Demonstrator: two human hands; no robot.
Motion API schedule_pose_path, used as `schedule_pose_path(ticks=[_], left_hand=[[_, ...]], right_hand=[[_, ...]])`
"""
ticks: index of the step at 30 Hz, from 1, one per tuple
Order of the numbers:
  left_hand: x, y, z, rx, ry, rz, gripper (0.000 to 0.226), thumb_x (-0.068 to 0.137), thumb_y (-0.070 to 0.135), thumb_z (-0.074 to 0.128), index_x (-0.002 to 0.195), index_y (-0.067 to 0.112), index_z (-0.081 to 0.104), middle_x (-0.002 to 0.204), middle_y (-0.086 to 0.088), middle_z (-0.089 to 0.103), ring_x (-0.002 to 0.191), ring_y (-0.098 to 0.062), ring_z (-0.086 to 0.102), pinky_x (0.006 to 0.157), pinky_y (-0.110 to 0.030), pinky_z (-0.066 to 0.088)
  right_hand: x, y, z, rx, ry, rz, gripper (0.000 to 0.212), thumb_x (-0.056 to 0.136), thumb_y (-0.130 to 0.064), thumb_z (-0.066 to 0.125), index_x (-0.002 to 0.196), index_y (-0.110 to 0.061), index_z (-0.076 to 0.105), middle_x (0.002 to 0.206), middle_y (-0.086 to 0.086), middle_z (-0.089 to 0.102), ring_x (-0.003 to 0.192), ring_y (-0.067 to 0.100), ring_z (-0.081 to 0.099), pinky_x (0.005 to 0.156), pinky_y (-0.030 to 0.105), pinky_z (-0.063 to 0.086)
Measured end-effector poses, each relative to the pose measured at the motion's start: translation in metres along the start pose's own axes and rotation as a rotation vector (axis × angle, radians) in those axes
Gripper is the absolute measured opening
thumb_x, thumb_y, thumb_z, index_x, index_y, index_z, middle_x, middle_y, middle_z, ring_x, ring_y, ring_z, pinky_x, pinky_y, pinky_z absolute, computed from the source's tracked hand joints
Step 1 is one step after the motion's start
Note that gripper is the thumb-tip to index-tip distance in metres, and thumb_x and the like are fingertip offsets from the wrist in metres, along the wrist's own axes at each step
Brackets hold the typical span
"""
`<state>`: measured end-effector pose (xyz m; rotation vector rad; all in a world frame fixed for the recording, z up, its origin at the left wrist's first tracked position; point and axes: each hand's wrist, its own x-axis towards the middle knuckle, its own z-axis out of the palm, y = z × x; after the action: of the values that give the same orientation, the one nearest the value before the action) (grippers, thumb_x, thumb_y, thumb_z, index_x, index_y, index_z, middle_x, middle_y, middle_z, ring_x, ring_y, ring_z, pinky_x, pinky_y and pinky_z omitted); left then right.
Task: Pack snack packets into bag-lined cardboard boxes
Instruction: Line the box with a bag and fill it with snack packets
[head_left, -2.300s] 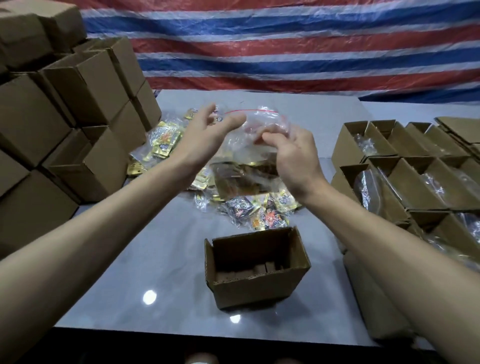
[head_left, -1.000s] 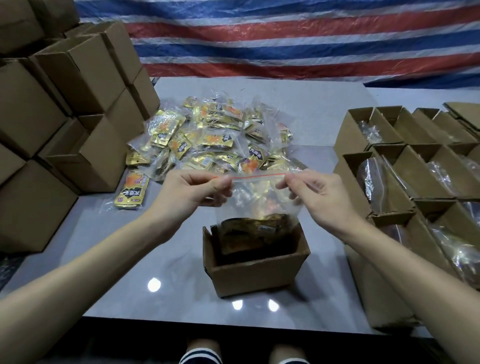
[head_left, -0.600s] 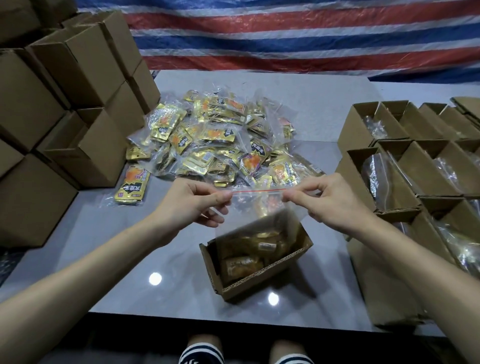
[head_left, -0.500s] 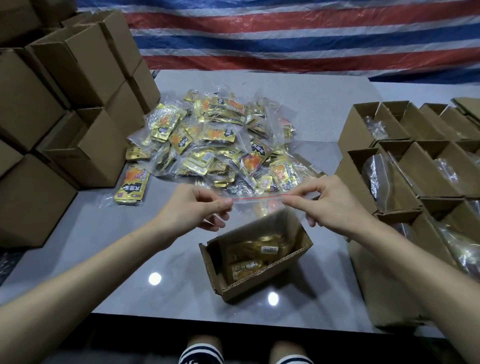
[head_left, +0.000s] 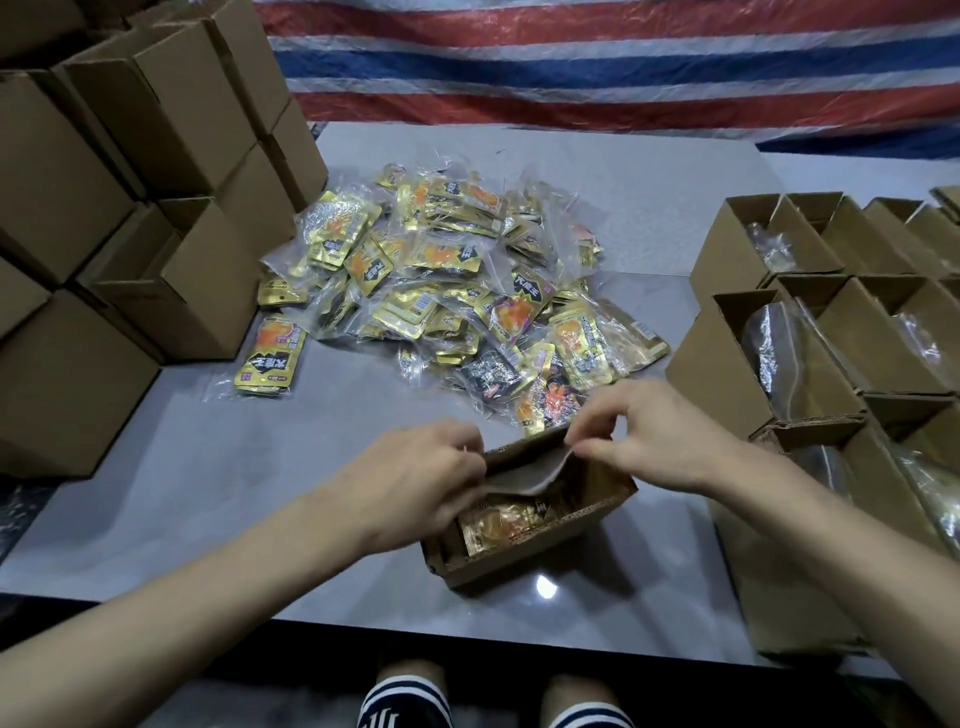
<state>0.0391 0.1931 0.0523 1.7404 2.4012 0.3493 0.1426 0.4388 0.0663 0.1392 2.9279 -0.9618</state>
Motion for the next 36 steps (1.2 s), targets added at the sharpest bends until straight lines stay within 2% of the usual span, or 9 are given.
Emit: schedule_pose_path(ticks=[3,6,10,12,17,23,28,33,36], left_hand=[[0.005,0.017,-0.002,0.227,-0.070,0.203,0.010,0.083,0.022,0.068,0.074,0.016,0.066,0.086,-0.001,0.064,0.087,-0.024,0.061,0.064,-0.031,0.048],[0.009,0.037,0.000,0.331,-0.044,0.234,0.013,0.069,0.023,0.051,0.056,0.022,0.055,0.067,0.002,0.060,0.069,-0.022,0.060,0.057,-0.027,0.042],[0.023,0.050,0.024,0.287,-0.416,-0.049,0.029,0.090,0.010,0.051,0.070,0.019,0.032,0.100,-0.013,0.066,0.094,-0.038,0.065,0.062,-0.037,0.035],[0.029,0.049,0.028,0.329,-0.539,-0.117,0.010,0.094,0.006,0.050,0.087,0.014,0.051,0.112,-0.016,0.064,0.103,-0.039,0.064,0.066,-0.037,0.036],[0.036,0.040,0.040,0.222,-0.614,-0.192,0.025,0.102,0.020,0.044,0.117,0.007,0.060,0.123,-0.016,0.062,0.109,-0.038,0.062,0.072,-0.037,0.037],[0.040,0.021,0.056,-0.098,-0.780,-0.356,0.045,0.104,0.045,0.039,0.139,0.018,0.046,0.136,-0.014,0.058,0.123,-0.033,0.055,0.090,-0.034,0.040],[0.054,0.014,0.054,-0.152,-0.794,-0.419,0.044,0.102,0.042,0.042,0.136,0.015,0.052,0.139,-0.012,0.056,0.125,-0.032,0.053,0.095,-0.032,0.039],[0.059,0.013,0.035,-0.037,-0.686,-0.352,0.040,0.104,0.039,0.043,0.136,0.017,0.054,0.137,-0.009,0.058,0.125,-0.031,0.053,0.097,-0.038,0.043],[0.058,0.013,0.019,-0.104,-0.564,-0.317,0.037,0.103,0.043,0.041,0.126,0.020,0.059,0.132,-0.007,0.061,0.121,-0.029,0.055,0.099,-0.041,0.046]], right_hand=[[-0.001,-0.007,0.011,-0.302,-0.084,-0.074,0.012,0.087,-0.025,0.068,0.093,-0.031,0.077,0.086,-0.009,0.061,0.095,0.008,0.049,0.081,0.027,0.045],[0.000,-0.015,0.020,-0.524,-0.107,-0.166,0.017,0.082,-0.030,0.061,0.090,-0.029,0.076,0.088,-0.001,0.051,0.092,0.016,0.043,0.079,0.034,0.042],[0.004,-0.019,0.027,-0.661,-0.190,-0.186,0.020,0.084,-0.030,0.054,0.086,-0.024,0.072,0.093,-0.001,0.048,0.085,0.016,0.028,0.077,0.029,0.034],[0.005,-0.020,0.029,-0.694,-0.227,-0.176,0.023,0.087,-0.032,0.052,0.087,-0.023,0.073,0.091,-0.001,0.049,0.085,0.016,0.029,0.075,0.029,0.033],[0.007,-0.024,0.033,-0.751,-0.270,-0.170,0.054,0.102,-0.045,0.030,0.087,-0.017,0.073,0.075,0.003,0.063,0.093,0.022,0.050,0.091,0.035,0.036],[0.000,-0.027,0.044,-0.649,-0.513,0.024,0.069,0.106,-0.051,0.011,0.090,-0.014,0.067,0.105,0.019,0.070,0.103,0.035,0.061,0.097,0.040,0.039],[0.027,-0.029,0.054,-0.346,-0.727,0.317,0.061,0.107,-0.049,0.015,0.133,-0.013,0.056,0.142,0.019,0.053,0.131,0.033,0.049,0.102,0.039,0.036],[0.050,-0.021,0.068,-0.251,-0.820,0.405,0.039,0.107,-0.020,0.030,0.132,-0.003,0.055,0.131,0.021,0.058,0.106,0.035,0.058,0.088,0.040,0.043],[0.053,-0.018,0.070,-0.216,-0.785,0.484,0.038,0.104,-0.010,0.033,0.135,0.002,0.051,0.131,0.026,0.056,0.112,0.040,0.057,0.086,0.040,0.042]])
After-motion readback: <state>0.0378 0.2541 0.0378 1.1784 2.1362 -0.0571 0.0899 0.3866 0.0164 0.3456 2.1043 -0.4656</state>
